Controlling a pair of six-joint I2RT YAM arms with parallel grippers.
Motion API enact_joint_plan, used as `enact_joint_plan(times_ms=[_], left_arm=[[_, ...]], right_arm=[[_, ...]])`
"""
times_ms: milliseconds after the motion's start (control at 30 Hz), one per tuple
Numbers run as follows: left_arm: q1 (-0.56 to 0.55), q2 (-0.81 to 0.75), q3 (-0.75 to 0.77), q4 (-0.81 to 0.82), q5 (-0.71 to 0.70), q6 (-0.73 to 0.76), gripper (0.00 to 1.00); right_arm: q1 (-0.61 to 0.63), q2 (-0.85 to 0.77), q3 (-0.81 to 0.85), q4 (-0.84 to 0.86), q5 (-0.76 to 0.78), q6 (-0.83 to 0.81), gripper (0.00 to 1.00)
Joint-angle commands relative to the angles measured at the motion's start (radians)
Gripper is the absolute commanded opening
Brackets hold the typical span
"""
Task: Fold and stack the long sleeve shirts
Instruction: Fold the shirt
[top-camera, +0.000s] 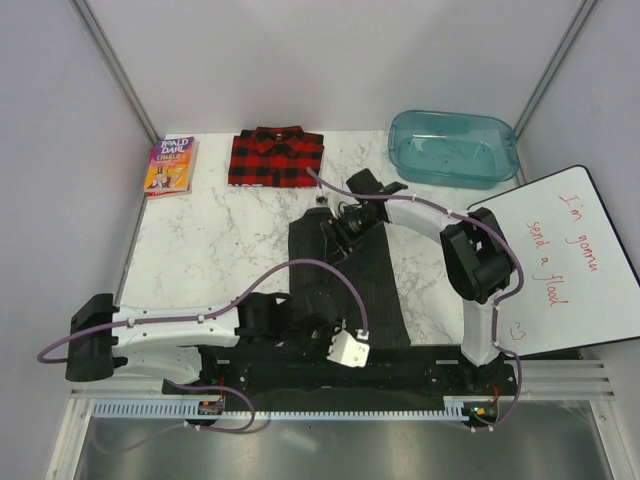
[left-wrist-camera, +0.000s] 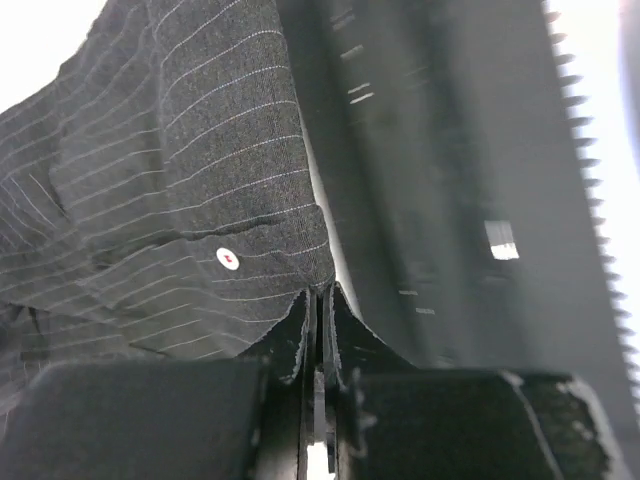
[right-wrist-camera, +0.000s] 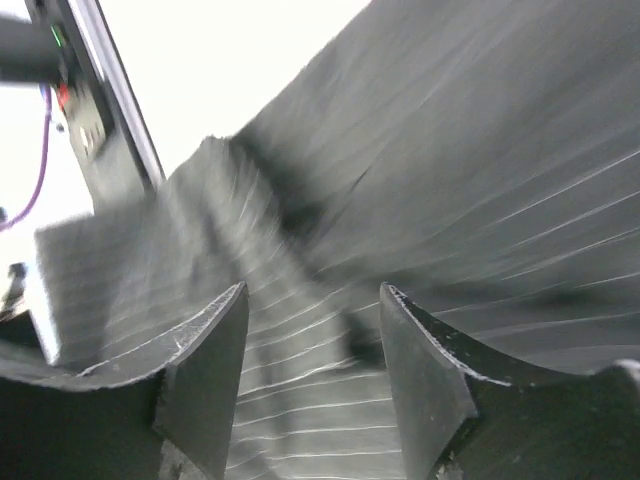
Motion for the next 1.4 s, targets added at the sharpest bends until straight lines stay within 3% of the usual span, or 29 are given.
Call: enact_joint_plan(times_ms=[0, 233, 567, 867, 1100, 1367], left_arm=[[-0.009, -0.049, 0.11, -0.259, 0.294, -0.102, 0.02], [0.091, -0.038, 0.244, -0.377, 0.495, -0.122, 0.02], [0.381, 0.199, 0.488, -0.526, 0.649, 0.039, 0.02], [0.617, 0.48, 0.686, -0.578, 0.621, 0.31, 0.02], [0.706, 0.679, 0.854, -0.577, 0.606, 0.375, 0.02], [0.763, 0.772, 0.874, -0.467, 0.569, 0.378, 0.02]], right_arm=[[-0.066, -0.023, 0.227, -0.077, 0.061, -0.071, 0.64], [-0.156, 0.172, 0.451, -0.097, 0.113, -0.147, 0.59], [-0.155, 0.287, 0.41, -0.149, 0.088, -0.291, 0.42], [-0.155, 0.316, 0.405, -0.212, 0.046, -0.359, 0.29], [-0.156, 0.353, 0.489, -0.287, 0.02, -0.388, 0.21], [-0.159, 0.378, 0.529, -0.341, -0.017, -0.423, 0.15]])
